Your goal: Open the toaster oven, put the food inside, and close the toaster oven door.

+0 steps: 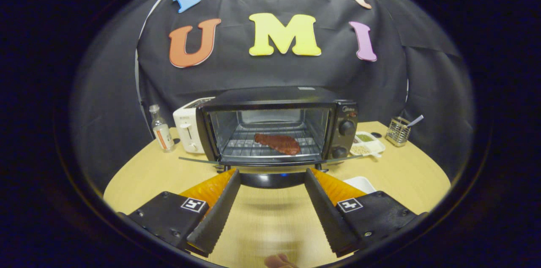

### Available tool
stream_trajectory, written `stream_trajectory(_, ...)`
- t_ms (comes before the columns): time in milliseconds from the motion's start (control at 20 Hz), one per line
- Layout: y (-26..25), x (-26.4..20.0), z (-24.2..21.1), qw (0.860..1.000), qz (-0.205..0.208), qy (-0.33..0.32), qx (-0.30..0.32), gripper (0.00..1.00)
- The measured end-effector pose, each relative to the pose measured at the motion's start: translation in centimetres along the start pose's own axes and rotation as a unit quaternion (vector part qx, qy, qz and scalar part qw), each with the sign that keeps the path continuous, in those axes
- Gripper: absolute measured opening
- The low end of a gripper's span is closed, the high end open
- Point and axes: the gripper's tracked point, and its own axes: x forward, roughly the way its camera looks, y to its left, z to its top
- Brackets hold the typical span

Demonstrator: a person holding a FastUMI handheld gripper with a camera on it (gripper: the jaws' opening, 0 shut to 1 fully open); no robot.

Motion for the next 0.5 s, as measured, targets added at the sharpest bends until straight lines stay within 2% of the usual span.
stream_trajectory(200,-0.1,2.3,4.0,1.000,-0.001,-0.022,0.003,0.99)
stream_trajectory(300,-0.9,3.3,6.0,0.999,-0.017,-0.029,-0.012,1.00)
stream_trajectory(500,-1.4,0.9,11.0,0.998,-0.015,-0.065,-0.016,1.00)
